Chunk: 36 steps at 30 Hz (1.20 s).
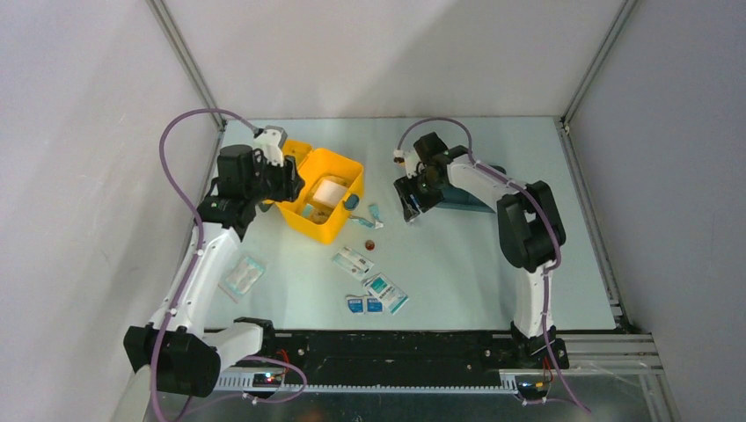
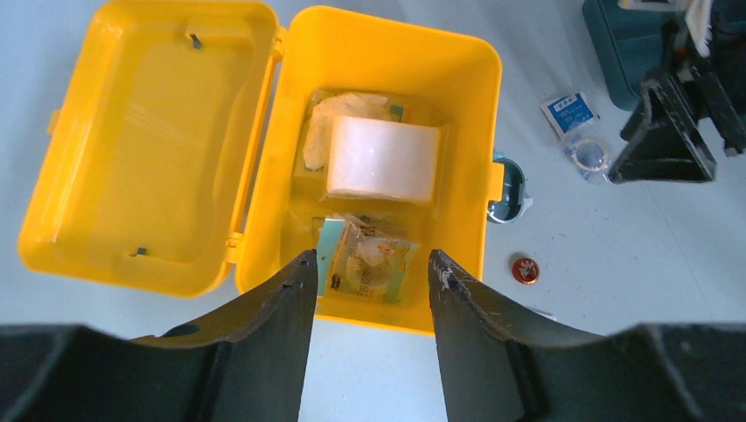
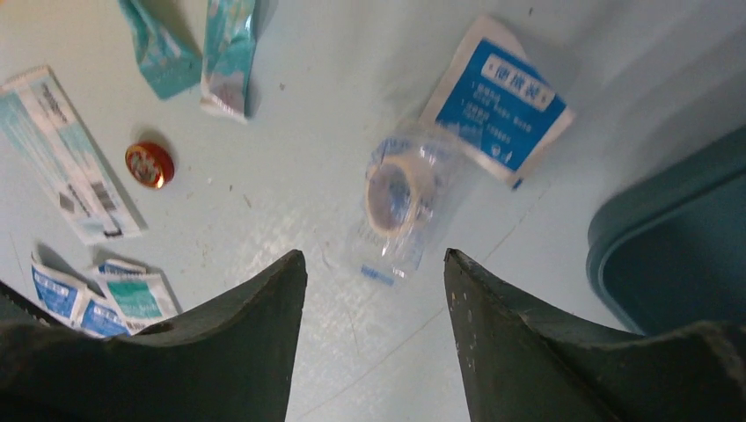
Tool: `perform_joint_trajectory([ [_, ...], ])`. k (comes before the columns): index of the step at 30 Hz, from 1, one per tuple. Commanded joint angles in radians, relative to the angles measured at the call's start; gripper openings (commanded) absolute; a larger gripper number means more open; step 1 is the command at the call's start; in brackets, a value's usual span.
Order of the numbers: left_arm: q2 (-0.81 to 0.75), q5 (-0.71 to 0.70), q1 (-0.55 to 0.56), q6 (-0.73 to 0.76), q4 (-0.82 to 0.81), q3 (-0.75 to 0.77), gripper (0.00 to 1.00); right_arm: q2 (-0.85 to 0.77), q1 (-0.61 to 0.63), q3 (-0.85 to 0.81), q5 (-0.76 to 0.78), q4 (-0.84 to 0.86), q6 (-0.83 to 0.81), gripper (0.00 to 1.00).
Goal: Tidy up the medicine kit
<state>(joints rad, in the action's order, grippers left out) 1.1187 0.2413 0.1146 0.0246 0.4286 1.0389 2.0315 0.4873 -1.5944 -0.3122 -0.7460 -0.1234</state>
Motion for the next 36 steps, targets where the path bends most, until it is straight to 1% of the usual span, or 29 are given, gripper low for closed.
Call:
perform_joint_trajectory([
  [1, -0.016, 0.035, 0.000, -0.043, -0.021, -0.017, 0.55, 0.076, 0.006, -0.115, -0.006, -0.031, 0.028, 0.61],
  [2, -0.017, 0.043, -0.002, -0.047, -0.024, -0.020, 0.55, 0.085, 0.006, -0.123, -0.006, -0.037, 0.027, 0.58],
  [5, -0.021, 0.049, 0.000, -0.064, -0.032, -0.030, 0.55, 0.117, 0.007, -0.149, 0.003, -0.046, 0.026, 0.53],
  [11, -0.012, 0.089, 0.000, -0.093, -0.043, -0.036, 0.56, 0.121, 0.011, -0.127, 0.033, -0.042, 0.022, 0.51],
  [15, -0.007, 0.101, -0.001, -0.103, -0.054, -0.034, 0.56, 0.121, 0.010, -0.116, 0.058, -0.037, 0.013, 0.46],
  [16, -0.011, 0.106, -0.001, -0.105, -0.055, -0.036, 0.56, 0.121, 0.009, -0.114, 0.059, -0.038, 0.009, 0.44],
  [18, -0.012, 0.117, 0.000, -0.108, -0.059, -0.040, 0.56, 0.123, 0.011, -0.112, 0.059, -0.039, 0.003, 0.35],
  [19, -0.013, 0.123, -0.001, -0.108, -0.063, -0.042, 0.56, 0.126, 0.012, -0.112, 0.059, -0.038, 0.001, 0.33],
  [25, -0.011, 0.198, 0.006, -0.114, -0.088, -0.051, 0.57, 0.130, 0.012, -0.096, 0.061, -0.036, -0.002, 0.29],
  [26, -0.011, 0.217, 0.012, -0.108, -0.093, -0.052, 0.57, 0.125, 0.013, -0.093, 0.060, -0.034, -0.004, 0.26],
  [28, -0.012, 0.259, 0.023, -0.098, -0.102, -0.051, 0.58, 0.101, 0.013, -0.081, 0.059, -0.032, -0.009, 0.21],
  [30, -0.007, 0.315, 0.036, -0.092, -0.115, -0.051, 0.58, 0.058, 0.013, -0.060, 0.054, -0.027, -0.015, 0.20],
  [33, 0.023, 0.416, 0.063, -0.075, -0.125, -0.044, 0.59, -0.055, 0.013, -0.010, 0.017, -0.007, -0.027, 0.19],
  [36, 0.066, 0.486, 0.101, -0.054, -0.133, -0.023, 0.59, -0.181, 0.018, 0.026, -0.023, 0.009, -0.047, 0.18],
])
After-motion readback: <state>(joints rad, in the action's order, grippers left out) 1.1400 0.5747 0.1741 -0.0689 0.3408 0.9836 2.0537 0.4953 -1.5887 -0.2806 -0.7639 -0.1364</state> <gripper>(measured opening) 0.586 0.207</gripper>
